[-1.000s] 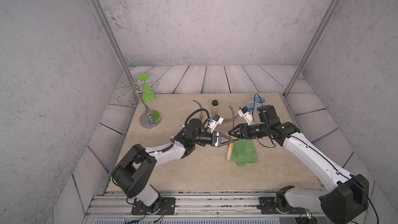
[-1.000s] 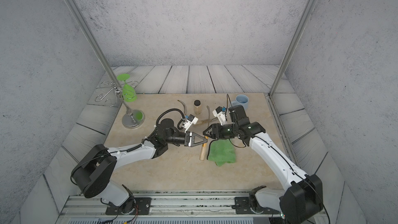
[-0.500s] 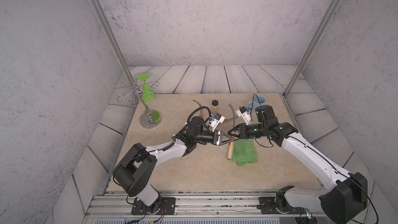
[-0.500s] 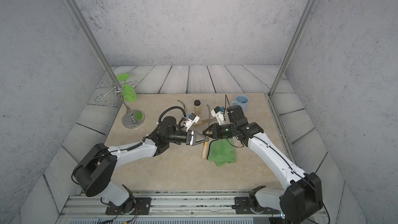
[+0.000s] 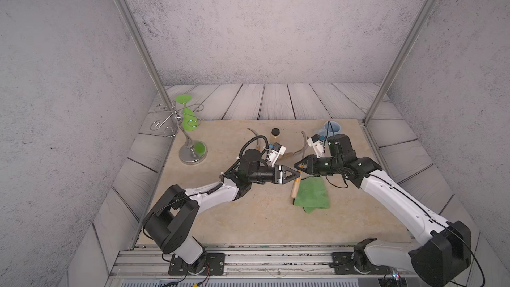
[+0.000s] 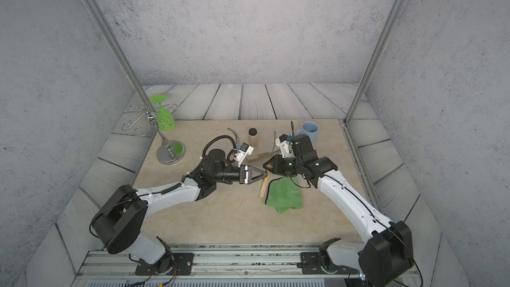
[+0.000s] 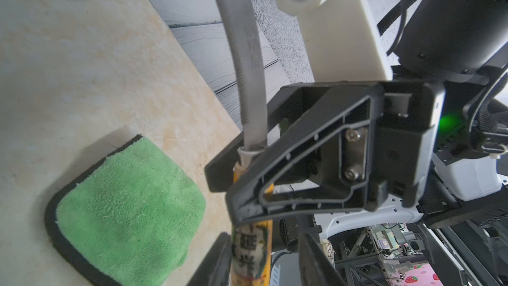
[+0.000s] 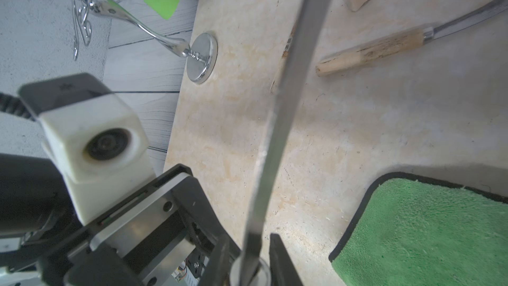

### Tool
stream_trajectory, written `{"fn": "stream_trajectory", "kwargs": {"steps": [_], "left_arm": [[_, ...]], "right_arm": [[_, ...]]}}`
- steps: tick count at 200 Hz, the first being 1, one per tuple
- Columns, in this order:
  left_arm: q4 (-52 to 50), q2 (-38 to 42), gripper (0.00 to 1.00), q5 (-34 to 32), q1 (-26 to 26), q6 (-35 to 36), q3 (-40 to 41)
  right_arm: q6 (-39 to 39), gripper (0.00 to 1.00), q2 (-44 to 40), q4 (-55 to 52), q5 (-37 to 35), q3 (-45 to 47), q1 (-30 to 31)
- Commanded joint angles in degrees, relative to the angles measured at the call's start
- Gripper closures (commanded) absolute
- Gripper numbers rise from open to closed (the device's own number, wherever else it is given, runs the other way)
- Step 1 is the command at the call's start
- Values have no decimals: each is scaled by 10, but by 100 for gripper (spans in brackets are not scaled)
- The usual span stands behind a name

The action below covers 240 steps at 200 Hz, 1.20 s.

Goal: Wipe small sickles with rags
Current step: Adjust the small sickle.

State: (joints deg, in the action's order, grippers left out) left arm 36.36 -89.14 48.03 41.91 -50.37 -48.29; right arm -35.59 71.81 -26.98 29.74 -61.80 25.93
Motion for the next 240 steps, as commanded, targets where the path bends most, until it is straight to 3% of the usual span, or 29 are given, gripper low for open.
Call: {"fn": "stream_trajectory", "kwargs": {"steps": [1,133,240], "left_arm": [[19,14,55,-16,1,3,10],[38,-7,50,-73,24,11,3],[47,-19,51,-77,29,9,-8]], "right_arm": [[-32,92,-4,26,-35,-3,2],[-153,92,27,104,-87,-16,42],[-174,92,37,133,-97,-17,55]]}}
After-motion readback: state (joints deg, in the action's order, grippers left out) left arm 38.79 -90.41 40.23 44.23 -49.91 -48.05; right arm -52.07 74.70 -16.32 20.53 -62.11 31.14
